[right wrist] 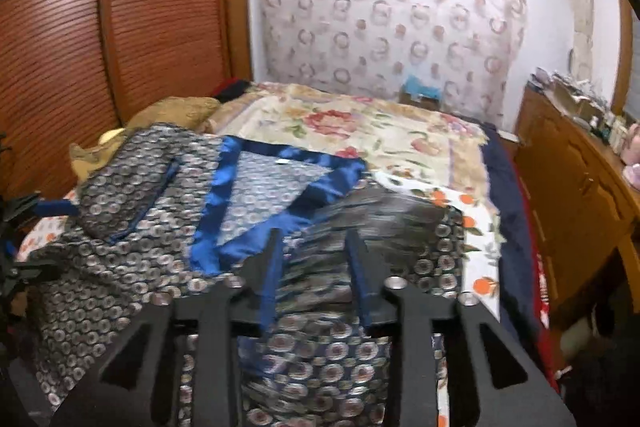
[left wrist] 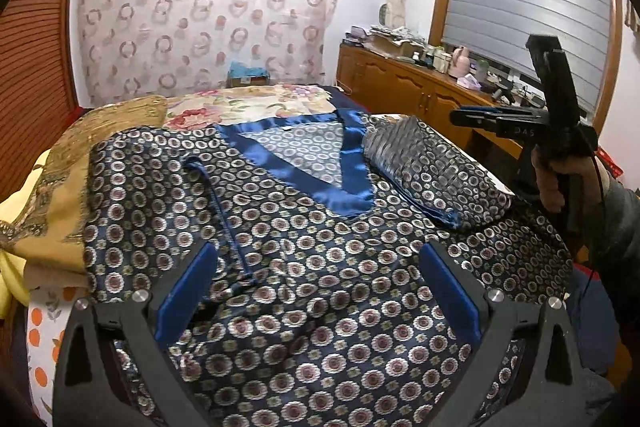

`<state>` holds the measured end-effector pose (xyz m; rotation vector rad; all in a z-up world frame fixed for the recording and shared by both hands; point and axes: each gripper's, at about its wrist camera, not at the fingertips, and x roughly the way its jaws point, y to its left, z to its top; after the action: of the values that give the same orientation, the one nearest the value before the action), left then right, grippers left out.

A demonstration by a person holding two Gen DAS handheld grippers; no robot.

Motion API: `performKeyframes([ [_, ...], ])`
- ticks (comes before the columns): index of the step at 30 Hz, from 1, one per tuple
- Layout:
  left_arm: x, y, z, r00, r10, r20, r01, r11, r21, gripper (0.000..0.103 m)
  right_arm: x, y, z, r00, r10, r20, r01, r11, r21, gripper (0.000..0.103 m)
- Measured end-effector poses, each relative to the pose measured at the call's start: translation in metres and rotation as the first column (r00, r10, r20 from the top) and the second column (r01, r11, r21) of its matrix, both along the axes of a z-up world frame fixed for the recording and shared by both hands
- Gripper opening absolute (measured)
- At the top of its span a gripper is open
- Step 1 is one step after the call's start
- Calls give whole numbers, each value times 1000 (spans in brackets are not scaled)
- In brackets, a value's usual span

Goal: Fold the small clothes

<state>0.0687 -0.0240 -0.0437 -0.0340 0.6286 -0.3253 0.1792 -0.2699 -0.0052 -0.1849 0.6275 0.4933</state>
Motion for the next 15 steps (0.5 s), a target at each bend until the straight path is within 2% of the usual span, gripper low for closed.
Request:
performKeyframes([
  [5, 6, 20, 1, 999, 38, 5, -38, 999, 7, 102, 15, -23, -12, 995, -96, -21, 95, 994, -63, 43],
  [7, 10, 31, 1, 998, 61, 2, -61, 998, 10, 102, 26, -34, -22, 989, -136, -57, 131, 988, -85, 43],
  [11, 20, 50, -2, 995, 99, -5, -99, 995, 15, 102, 49, -47, -48, 973, -190, -128, 173, 976, -133, 43],
  [15, 32, 63, -6, 991, 129, -18, -129, 991, 31, 102, 62, -51, -62, 964, -214, -159, 191, 970, -150, 43],
])
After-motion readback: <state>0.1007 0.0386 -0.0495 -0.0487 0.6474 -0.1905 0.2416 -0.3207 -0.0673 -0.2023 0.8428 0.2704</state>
